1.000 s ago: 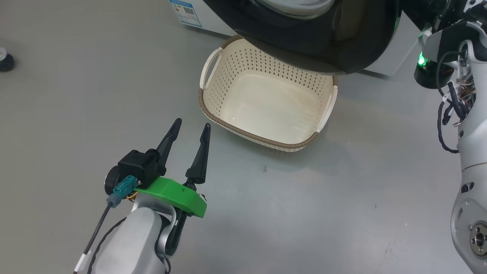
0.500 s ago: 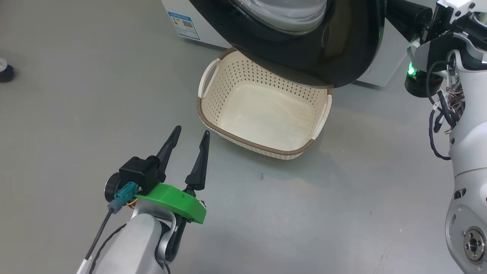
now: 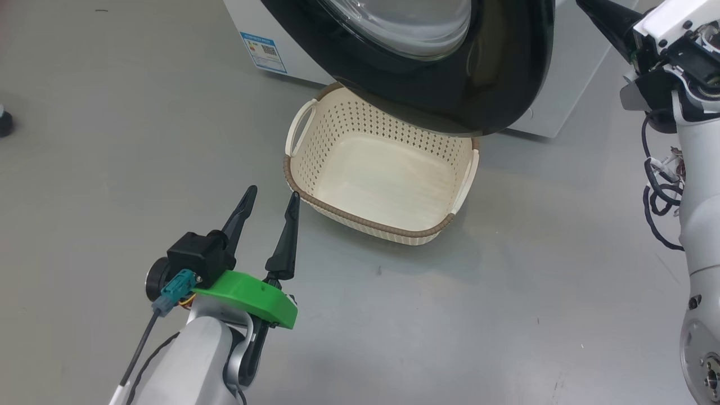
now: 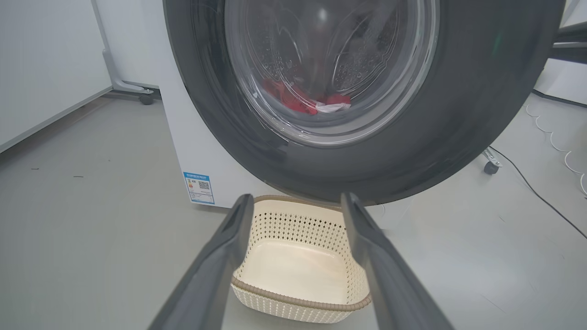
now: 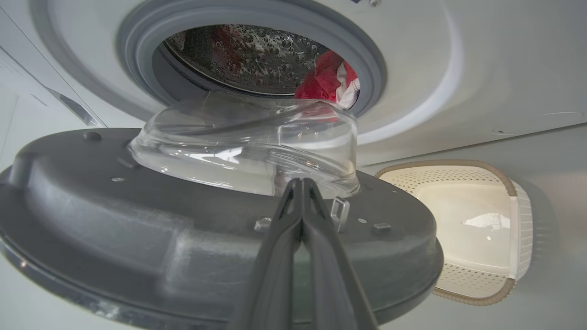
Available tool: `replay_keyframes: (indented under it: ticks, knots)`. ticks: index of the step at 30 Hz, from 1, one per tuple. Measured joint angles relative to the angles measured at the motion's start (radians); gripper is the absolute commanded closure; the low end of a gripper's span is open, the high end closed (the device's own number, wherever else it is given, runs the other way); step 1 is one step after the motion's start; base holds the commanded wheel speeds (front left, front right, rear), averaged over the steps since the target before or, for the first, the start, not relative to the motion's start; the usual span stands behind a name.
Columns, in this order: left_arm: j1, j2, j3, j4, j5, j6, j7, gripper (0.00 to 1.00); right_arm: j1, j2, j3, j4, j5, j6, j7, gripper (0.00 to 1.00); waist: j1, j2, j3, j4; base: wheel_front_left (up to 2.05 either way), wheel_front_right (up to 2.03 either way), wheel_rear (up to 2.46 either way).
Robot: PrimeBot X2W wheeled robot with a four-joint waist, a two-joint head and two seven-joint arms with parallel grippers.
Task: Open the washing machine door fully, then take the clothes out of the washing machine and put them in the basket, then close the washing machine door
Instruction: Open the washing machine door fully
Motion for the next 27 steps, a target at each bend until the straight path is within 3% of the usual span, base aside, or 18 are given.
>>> replay_keyframes:
  ticks: [3,9,18,22,27]
  knots:
    - [0.011,0.000,0.007,0.001,-0.001,0.000,0.000,0.00,0.024,-0.028,0.030,-0.006,-0.059,0.035,-0.041,1.00,0.0000,0.0000,-0.016,-0.007,0.00,0.00,0.00]
    - [0.042,0.001,0.031,0.003,-0.039,0.000,0.000,0.00,0.090,-0.079,0.129,-0.052,-0.196,0.063,-0.116,1.00,0.0000,0.0000,-0.057,-0.023,0.00,0.00,0.00]
    - [0.063,0.003,0.073,0.011,-0.035,0.001,0.000,0.00,0.212,-0.135,0.276,-0.164,-0.383,0.063,-0.277,1.00,0.0000,0.0000,-0.117,-0.064,0.00,0.00,0.00]
    - [0.069,0.004,0.104,0.001,-0.037,0.001,0.000,0.00,0.279,-0.169,0.362,-0.270,-0.469,0.063,-0.390,1.00,0.0000,0.0000,-0.141,-0.094,0.00,0.00,0.00]
    - [0.069,0.004,0.129,-0.007,-0.033,0.001,0.000,0.00,0.385,-0.174,0.371,-0.301,-0.504,0.063,-0.502,1.00,0.0000,0.0000,-0.156,-0.123,0.00,0.00,0.00]
